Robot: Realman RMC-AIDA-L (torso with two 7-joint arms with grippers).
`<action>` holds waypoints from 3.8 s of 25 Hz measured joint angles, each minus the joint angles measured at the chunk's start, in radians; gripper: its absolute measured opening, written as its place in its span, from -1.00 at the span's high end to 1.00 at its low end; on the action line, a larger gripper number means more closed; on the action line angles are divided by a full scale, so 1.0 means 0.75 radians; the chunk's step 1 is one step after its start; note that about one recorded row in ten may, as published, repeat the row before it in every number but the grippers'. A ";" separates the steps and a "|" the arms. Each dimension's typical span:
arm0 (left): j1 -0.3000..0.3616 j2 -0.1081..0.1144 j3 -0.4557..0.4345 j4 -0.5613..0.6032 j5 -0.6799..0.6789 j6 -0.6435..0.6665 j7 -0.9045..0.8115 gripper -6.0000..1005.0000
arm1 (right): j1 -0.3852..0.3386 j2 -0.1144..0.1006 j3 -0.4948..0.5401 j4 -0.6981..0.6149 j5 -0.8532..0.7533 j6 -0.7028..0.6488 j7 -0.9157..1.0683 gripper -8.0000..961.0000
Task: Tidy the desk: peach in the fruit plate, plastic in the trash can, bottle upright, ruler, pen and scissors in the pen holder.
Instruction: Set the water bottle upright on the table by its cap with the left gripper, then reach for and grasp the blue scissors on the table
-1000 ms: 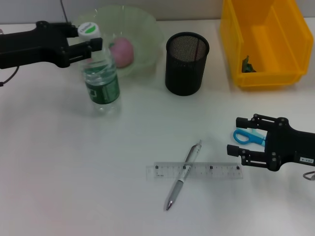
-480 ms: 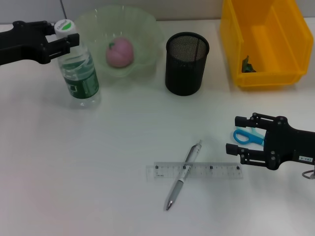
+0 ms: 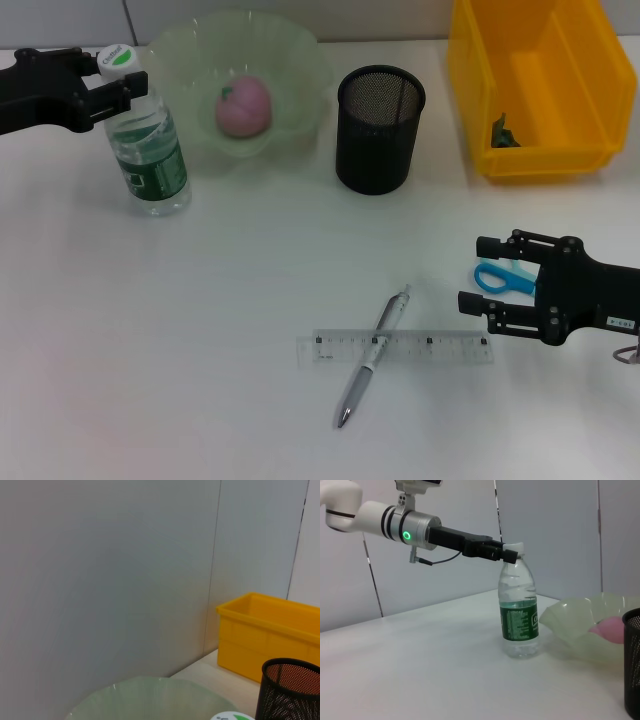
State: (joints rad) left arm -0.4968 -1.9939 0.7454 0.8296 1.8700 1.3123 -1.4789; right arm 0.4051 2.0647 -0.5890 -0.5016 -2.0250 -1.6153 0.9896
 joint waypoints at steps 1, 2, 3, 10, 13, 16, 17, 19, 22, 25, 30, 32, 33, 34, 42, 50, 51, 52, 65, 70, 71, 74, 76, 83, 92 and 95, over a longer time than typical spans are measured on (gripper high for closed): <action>0.000 0.000 0.000 0.000 0.000 -0.001 0.000 -0.06 | 0.000 0.000 0.000 0.000 0.000 0.000 0.001 -0.54; 0.000 0.000 0.000 -0.001 0.000 -0.002 0.001 -0.07 | 0.000 0.000 0.000 0.000 0.000 0.000 0.001 -0.54; 0.000 0.000 0.000 -0.001 0.000 -0.003 0.001 -0.07 | 0.000 0.000 0.000 0.000 0.000 0.000 0.001 -0.54; 0.000 0.000 0.000 -0.008 0.000 -0.013 0.021 -0.09 | 0.003 0.000 0.000 0.000 0.000 0.000 0.002 -0.54; 0.000 -0.004 0.000 -0.012 -0.005 -0.013 0.047 -0.10 | 0.006 0.000 0.000 0.000 0.000 0.001 0.004 -0.54; 0.001 -0.004 0.000 -0.012 -0.006 -0.013 0.049 -0.11 | 0.006 0.000 0.000 0.000 0.000 0.001 0.006 -0.54; 0.001 -0.004 0.000 -0.012 -0.007 -0.013 0.049 -0.11 | 0.006 0.000 0.000 0.000 0.000 0.001 0.006 -0.54; 0.001 -0.004 0.000 -0.012 -0.007 -0.014 0.049 -0.12 | 0.006 0.000 0.000 0.000 0.000 0.001 0.006 -0.54; 0.001 -0.004 0.000 -0.012 -0.007 -0.014 0.049 -0.13 | 0.006 0.000 0.000 0.000 0.000 0.001 0.006 -0.54; 0.002 -0.004 0.000 -0.012 -0.007 -0.014 0.049 -0.14 | 0.008 0.000 0.000 0.000 0.000 0.001 0.006 -0.54; 0.001 -0.003 0.000 -0.012 -0.004 -0.013 0.051 -0.16 | 0.011 0.000 0.000 0.000 0.000 0.003 0.010 -0.54; 0.001 -0.003 0.000 -0.012 -0.003 -0.013 0.051 -0.16 | 0.012 0.000 0.000 0.000 0.000 0.003 0.012 -0.54; 0.001 -0.003 0.000 -0.012 -0.003 -0.013 0.051 -0.17 | 0.012 0.000 0.000 0.000 0.000 0.004 0.013 -0.54; 0.000 -0.003 0.000 -0.012 -0.002 -0.013 0.051 -0.17 | 0.012 0.000 0.000 0.000 0.000 0.004 0.013 -0.54; 0.000 -0.002 0.000 -0.012 -0.001 -0.013 0.052 -0.20 | 0.014 0.000 0.000 0.000 0.000 0.004 0.017 -0.54; 0.002 -0.008 -0.001 -0.008 -0.007 -0.016 0.051 -0.22 | 0.014 0.000 0.000 0.000 0.000 0.001 0.019 -0.54; 0.002 -0.008 -0.001 -0.008 -0.007 -0.016 0.051 -0.23 | 0.014 0.000 0.000 0.000 0.000 0.000 0.020 -0.54; 0.002 -0.008 -0.001 -0.008 -0.007 -0.016 0.051 -0.23 | 0.014 0.000 0.000 0.000 0.000 0.000 0.020 -0.54; 0.008 -0.025 -0.004 0.003 -0.010 -0.018 0.070 -0.27 | 0.008 0.000 0.000 0.000 0.000 -0.006 0.032 -0.54; 0.008 -0.025 -0.005 0.004 -0.011 -0.018 0.070 -0.60 | 0.008 0.000 0.000 0.000 0.000 -0.006 0.032 -0.54; 0.008 -0.025 -0.009 0.004 -0.012 -0.020 0.070 -0.60 | 0.008 0.000 0.000 0.000 0.000 -0.006 0.032 -0.54; 0.007 -0.032 -0.049 0.004 -0.047 -0.022 0.070 -0.60 | 0.011 0.000 0.000 0.000 0.000 -0.006 0.032 -0.54; 0.012 -0.036 -0.071 0.004 -0.121 -0.005 0.070 -0.60 | 0.011 0.000 0.000 0.000 0.000 -0.006 0.032 -0.54; 0.043 -0.018 -0.074 -0.043 -0.431 0.229 0.060 -0.60 | 0.014 0.000 0.000 0.000 0.000 -0.006 0.032 -0.54; 0.027 -0.026 -0.058 -0.334 -0.506 0.605 0.195 -0.60 | 0.026 0.000 0.000 -0.003 0.000 -0.002 0.034 -0.54; 0.041 -0.039 -0.043 -0.386 -0.496 0.633 0.273 -0.60 | 0.028 0.000 0.000 -0.007 0.000 -0.002 0.034 -0.54</action>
State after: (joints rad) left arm -0.4664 -2.0231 0.7129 0.5405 1.4983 1.7871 -1.2745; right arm 0.4262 2.0647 -0.5890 -0.5065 -2.0248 -1.6167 1.0153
